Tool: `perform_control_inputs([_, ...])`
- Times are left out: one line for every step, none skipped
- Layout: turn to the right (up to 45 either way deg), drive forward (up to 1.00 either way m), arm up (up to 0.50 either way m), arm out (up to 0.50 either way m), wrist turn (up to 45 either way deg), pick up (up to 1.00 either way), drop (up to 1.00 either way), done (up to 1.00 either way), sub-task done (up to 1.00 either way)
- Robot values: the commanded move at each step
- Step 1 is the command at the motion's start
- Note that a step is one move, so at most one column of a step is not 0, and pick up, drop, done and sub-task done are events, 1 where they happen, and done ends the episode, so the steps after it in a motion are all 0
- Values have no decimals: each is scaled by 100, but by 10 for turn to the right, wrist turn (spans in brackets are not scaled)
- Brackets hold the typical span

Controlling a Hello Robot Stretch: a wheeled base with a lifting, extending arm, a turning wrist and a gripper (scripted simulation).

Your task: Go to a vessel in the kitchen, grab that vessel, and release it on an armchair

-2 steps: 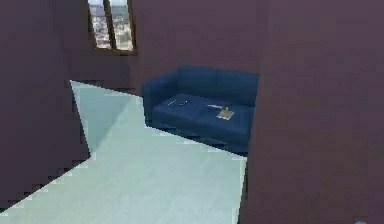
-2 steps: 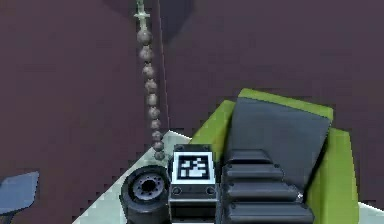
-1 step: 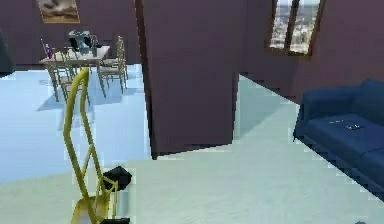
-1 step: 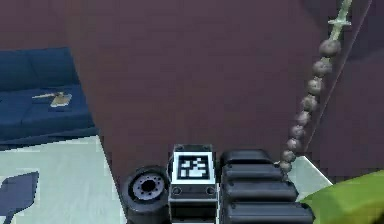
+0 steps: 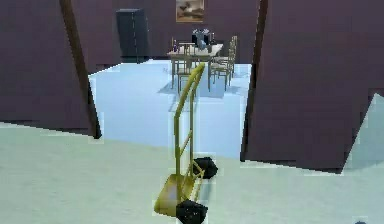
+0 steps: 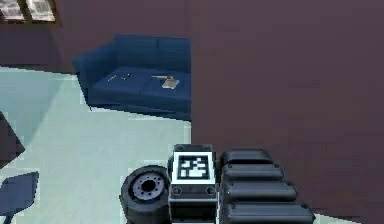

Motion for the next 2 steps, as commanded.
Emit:
perform_control_inputs([450,0,0,0,0,0,0,0,0])
perform_control_inputs([450,0,0,0,0,0,0,0,0])
